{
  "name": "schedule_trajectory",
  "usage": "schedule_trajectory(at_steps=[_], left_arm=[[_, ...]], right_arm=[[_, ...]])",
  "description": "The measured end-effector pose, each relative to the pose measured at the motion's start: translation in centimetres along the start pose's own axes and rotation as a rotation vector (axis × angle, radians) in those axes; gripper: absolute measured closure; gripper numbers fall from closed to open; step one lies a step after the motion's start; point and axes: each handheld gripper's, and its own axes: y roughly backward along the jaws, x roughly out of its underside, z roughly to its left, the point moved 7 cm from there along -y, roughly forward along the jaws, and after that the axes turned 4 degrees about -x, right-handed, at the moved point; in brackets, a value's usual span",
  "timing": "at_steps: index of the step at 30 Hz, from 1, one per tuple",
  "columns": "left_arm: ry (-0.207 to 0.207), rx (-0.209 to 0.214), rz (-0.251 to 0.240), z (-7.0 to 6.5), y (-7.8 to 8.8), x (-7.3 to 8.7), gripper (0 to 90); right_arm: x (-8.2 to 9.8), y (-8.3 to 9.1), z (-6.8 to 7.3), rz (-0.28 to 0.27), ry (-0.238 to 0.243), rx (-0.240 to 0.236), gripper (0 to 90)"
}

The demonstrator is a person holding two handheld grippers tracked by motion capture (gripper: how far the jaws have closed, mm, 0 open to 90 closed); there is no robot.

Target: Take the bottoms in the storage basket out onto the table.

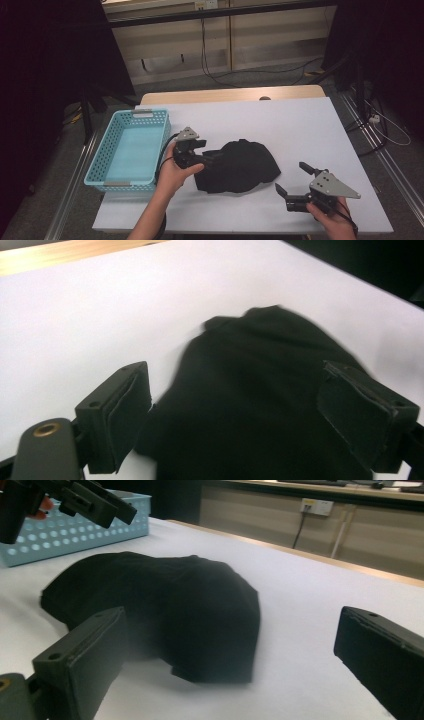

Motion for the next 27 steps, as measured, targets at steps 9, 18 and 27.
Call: schedule_trajectory(at_steps=[9,18,27], left_arm=[[-0.006,-0.053,0.010,1.5,1.5,1.0,10.9],[0.016,-0.050,0.018,1.6,1.5,1.6,8.7],[0.015,-0.073,0.012,1.9,2.0,1.4,8.3]], right_arm=[[-0.1,-1.1,0.5,0.025,-0.003,-0.025,0.4],[0.0,-1.6,1.0,0.058,-0.002,-0.054,0.5],[-0.1,-2.1,1.5,0.089,0.005,-0.075,1.0]])
